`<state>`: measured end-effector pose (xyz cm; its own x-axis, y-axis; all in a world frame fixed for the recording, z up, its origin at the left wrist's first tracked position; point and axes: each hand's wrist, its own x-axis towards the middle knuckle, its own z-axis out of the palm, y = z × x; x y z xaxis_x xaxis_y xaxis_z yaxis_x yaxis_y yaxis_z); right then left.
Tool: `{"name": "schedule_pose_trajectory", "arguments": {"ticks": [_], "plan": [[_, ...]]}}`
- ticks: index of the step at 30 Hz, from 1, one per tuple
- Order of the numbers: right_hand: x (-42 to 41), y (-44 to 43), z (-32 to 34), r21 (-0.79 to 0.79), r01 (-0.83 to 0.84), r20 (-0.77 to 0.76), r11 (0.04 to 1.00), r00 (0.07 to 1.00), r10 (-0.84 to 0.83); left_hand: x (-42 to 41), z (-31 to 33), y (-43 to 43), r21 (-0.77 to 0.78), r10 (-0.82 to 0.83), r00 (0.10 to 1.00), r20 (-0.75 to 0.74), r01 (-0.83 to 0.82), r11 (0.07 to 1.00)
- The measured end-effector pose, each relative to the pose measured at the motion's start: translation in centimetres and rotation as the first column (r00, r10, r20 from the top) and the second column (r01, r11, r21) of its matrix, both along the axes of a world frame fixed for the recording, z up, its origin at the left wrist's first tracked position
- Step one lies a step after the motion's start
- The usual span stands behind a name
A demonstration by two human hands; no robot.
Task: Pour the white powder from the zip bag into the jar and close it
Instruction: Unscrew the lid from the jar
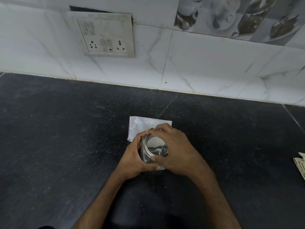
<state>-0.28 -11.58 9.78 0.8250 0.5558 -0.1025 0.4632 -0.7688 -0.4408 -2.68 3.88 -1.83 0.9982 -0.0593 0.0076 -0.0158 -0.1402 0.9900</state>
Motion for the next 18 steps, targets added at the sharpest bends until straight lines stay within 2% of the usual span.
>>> {"name": "schedule_pose_trajectory", "arguments": {"ticks": [2, 6, 11, 15, 18], "plan": [[0.1, -0.14, 0.3, -0.025, -0.03, -0.025, 0.999, 0.999, 0.029, 0.02, -0.07, 0.05, 0.001, -0.007, 1.0, -0.001, 0.007, 1.0], [-0.11, 0.01, -0.03, 0.061, 0.073, 0.009, 0.995, 0.997, -0.074, -0.03, -0.12, 0.11, 0.012, -0.002, 1.0, -0.003, 0.002, 1.0], [0.43, -0.49, 0.14, -0.024, -0.028, -0.052, 0.999, 0.998, 0.027, 0.09, -0.09, 0.03, 0.008, -0.005, 1.0, 0.005, 0.005, 1.0], [-0.06, -0.21, -0.34, 0.113, 0.047, -0.014, 0.993, 0.999, -0.046, 0.02, -0.17, 0.07, 0.005, 0.0, 1.0, -0.003, 0.0, 1.0], [0.13, -0.26, -0.12, 0.006, -0.04, -0.083, 0.999, 0.996, 0.04, 0.0, -0.08, -0.04, -0.006, 0.005, 1.0, -0.003, -0.005, 1.0]]}}
